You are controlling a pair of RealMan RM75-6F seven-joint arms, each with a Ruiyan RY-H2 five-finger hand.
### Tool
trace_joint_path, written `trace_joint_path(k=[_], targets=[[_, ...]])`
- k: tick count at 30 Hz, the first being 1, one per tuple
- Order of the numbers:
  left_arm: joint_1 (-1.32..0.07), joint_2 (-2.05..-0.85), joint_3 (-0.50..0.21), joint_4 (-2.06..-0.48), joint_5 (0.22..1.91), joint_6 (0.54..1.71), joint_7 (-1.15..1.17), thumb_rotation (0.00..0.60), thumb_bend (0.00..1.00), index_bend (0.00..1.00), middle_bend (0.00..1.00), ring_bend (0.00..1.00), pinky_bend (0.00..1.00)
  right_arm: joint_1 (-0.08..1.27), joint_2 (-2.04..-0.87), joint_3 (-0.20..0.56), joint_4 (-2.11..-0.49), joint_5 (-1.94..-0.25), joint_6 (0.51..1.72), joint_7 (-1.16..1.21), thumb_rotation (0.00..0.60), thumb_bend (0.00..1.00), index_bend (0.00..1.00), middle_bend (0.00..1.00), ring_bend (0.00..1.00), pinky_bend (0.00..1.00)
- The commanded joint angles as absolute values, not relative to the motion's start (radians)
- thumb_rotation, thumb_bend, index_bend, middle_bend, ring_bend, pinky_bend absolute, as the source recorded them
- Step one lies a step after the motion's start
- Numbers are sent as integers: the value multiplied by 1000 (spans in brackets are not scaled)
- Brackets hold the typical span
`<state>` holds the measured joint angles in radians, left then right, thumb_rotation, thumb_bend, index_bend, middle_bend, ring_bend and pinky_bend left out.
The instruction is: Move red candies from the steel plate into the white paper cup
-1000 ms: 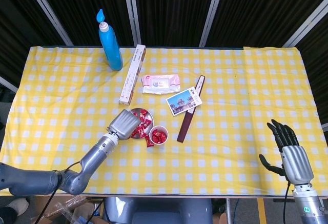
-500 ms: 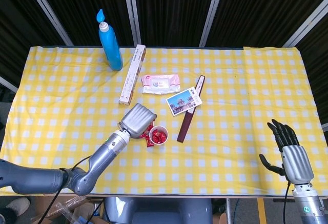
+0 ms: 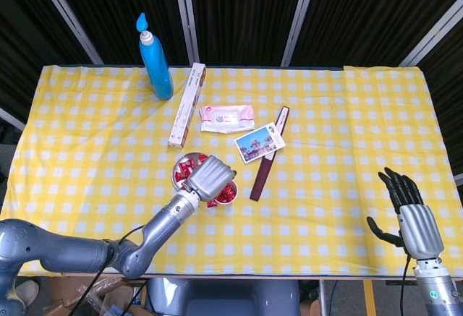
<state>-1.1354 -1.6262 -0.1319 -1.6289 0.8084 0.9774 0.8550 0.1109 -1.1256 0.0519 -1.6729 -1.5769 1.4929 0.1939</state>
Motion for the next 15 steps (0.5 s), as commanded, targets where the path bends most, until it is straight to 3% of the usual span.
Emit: trace_joint_path(k=[1, 15], targets=[[-1134, -1625, -132, -1632, 808, 981, 852, 600, 271, 443, 458, 876, 942, 110, -1126, 52, -1673, -1576, 1493, 193, 600, 388, 0, 0, 0, 0], [-1078, -1532, -122, -1674, 843, 1026, 788, 600, 271, 410, 443, 876, 943, 110, -1126, 51, -1674, -1579, 1495, 189, 600, 388, 0, 0, 0, 0]])
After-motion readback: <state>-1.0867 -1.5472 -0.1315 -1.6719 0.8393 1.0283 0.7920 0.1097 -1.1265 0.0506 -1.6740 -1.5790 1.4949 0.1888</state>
